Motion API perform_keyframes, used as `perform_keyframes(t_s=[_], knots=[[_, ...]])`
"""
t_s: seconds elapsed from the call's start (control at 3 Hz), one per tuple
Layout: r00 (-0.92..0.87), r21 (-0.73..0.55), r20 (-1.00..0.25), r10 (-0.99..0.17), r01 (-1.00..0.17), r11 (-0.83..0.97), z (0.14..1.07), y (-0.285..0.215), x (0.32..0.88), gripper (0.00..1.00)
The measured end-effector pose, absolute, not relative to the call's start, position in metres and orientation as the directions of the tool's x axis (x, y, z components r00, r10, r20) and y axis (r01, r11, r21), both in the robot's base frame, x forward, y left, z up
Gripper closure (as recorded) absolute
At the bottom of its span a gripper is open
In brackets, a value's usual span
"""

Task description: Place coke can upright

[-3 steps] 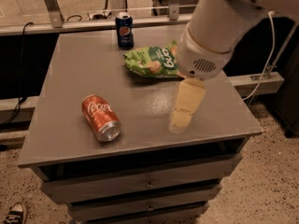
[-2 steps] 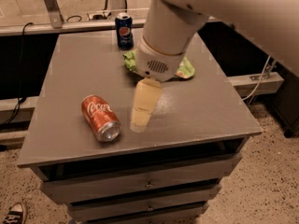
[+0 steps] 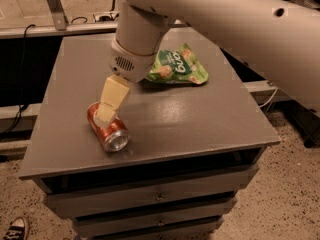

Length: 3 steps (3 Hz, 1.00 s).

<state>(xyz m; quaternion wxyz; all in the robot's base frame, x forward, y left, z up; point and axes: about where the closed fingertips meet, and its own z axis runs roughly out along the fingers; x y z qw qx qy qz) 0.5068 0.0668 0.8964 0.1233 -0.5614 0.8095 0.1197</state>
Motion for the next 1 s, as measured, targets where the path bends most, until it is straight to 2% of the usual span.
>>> perform_keyframes(t_s=[0.33, 1.0], knots=[[-0.459, 0.109, -0.338, -0.822, -0.886, 0.450, 0.888, 0.087, 0.509, 0.00], [-0.629, 0.102, -0.275, -0.727, -0.771, 0.629, 0.862, 0.097, 0.503, 0.00]])
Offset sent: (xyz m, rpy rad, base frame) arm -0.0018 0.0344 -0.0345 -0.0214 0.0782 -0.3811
